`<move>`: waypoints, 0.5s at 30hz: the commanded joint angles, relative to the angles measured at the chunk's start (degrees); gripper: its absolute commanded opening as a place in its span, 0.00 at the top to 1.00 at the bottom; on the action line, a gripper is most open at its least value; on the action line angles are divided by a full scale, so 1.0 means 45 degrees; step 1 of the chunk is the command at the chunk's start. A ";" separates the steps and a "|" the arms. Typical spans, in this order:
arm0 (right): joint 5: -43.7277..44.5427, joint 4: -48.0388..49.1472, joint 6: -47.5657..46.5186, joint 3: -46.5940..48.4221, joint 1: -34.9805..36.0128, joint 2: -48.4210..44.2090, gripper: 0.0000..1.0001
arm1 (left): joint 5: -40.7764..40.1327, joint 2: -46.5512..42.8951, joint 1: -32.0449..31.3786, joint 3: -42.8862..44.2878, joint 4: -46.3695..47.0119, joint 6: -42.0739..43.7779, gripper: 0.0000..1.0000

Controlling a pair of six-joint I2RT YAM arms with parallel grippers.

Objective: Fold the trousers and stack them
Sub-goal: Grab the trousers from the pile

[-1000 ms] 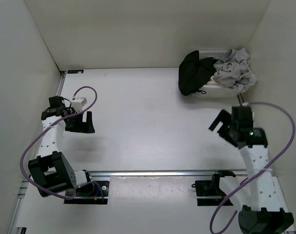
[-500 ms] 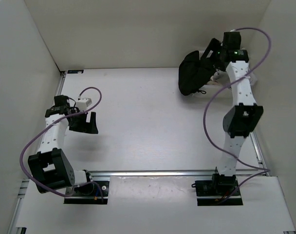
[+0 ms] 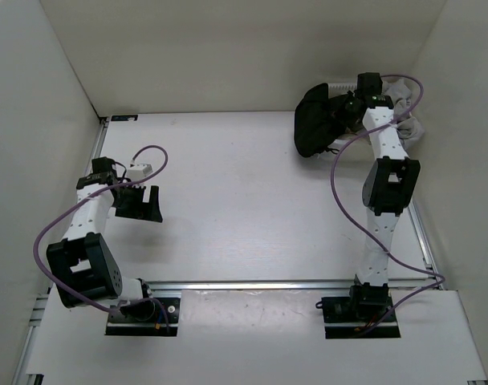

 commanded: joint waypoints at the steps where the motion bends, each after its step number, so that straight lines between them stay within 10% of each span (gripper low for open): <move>1: -0.0720 0.0341 0.0167 0.0219 -0.0003 -0.0724 1.00 | 0.0144 -0.0236 -0.0025 -0.0092 0.0159 0.0109 0.00; 9: -0.0272 0.1920 -0.0476 0.1641 0.1049 -0.4179 1.00 | 0.0144 -0.0353 -0.0025 -0.0092 0.0159 0.0109 0.00; 15: -0.0251 0.3269 -0.2739 0.2992 0.7019 -0.6310 1.00 | -0.0402 -0.0666 -0.0025 -0.0092 0.0295 -0.0028 0.00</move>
